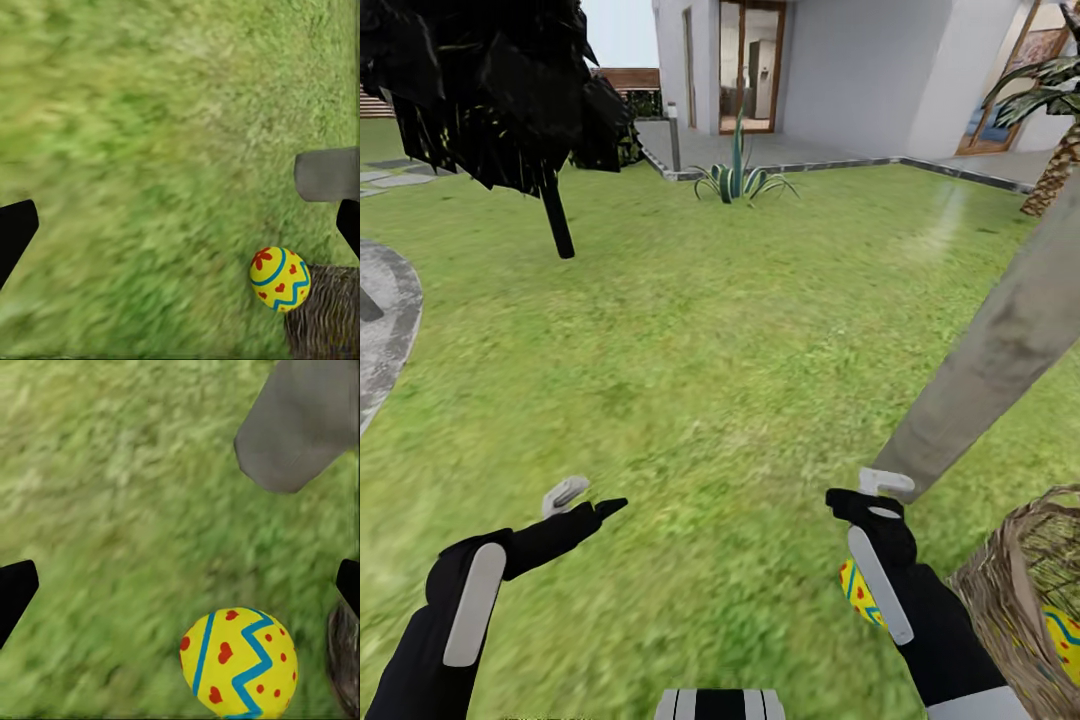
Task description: Take the three Easter eggs out of the wicker basket on the lawn in the garden, then place them on the lawn next to a single tree (choose any tree) so that all three eggs are next to the same tree and none are left in the basket.
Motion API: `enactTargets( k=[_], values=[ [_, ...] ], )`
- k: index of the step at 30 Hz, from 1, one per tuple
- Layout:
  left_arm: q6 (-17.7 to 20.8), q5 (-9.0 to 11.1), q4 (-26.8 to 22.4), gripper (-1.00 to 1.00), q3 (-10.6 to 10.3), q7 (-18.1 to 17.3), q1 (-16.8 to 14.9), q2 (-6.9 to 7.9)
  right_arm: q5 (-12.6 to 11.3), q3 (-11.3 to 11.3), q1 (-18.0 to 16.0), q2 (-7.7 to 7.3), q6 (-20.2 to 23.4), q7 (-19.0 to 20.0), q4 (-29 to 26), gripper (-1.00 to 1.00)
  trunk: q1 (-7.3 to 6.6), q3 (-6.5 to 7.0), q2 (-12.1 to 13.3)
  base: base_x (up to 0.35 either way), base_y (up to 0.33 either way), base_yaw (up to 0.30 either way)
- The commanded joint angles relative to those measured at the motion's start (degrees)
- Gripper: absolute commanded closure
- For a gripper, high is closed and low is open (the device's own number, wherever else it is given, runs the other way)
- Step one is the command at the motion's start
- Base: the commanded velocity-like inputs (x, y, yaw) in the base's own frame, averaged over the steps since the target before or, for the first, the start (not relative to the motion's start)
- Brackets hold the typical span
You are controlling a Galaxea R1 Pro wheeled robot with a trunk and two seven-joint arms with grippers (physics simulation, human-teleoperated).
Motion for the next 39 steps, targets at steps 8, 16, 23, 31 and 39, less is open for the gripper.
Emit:
enactTargets(
  k=[8,16,23,31,39],
  values=[
    [-0.57,-1.41,1.13,-1.00,-0.26,2.89,-0.03,-0.09,-0.57,0.17,3.97,-0.11,2.91,-0.59,-7.66,-1.00,-0.24,2.17,0.09,-0.031,0.000,-0.240],
    [-0.71,-1.47,1.38,-1.00,-0.41,2.85,-0.03,-0.09,-0.39,3.18,4.74,-0.10,2.90,-0.51,-8.37,-1.00,-0.45,4.19,0.20,0.000,0.000,-0.144],
    [-1.15,-1.42,1.38,-1.00,-0.41,2.87,-0.03,-0.04,-0.24,6.26,4.77,0.00,2.66,-0.59,-8.36,-1.00,-0.63,5.74,0.29,0.000,0.000,-0.003],
    [-1.16,-1.58,1.66,-1.00,-0.39,3.04,-0.03,0.00,-0.23,7.02,4.78,-0.01,2.37,-0.59,-8.45,-1.00,-0.83,7.52,0.40,-0.206,0.000,0.000],
    [-1.16,-1.72,1.99,-1.00,-0.32,2.98,-0.03,0.06,-0.25,7.02,4.78,-0.01,2.46,-0.59,-8.42,-1.00,-1.04,9.29,0.51,-0.275,0.000,0.000]
  ],
)
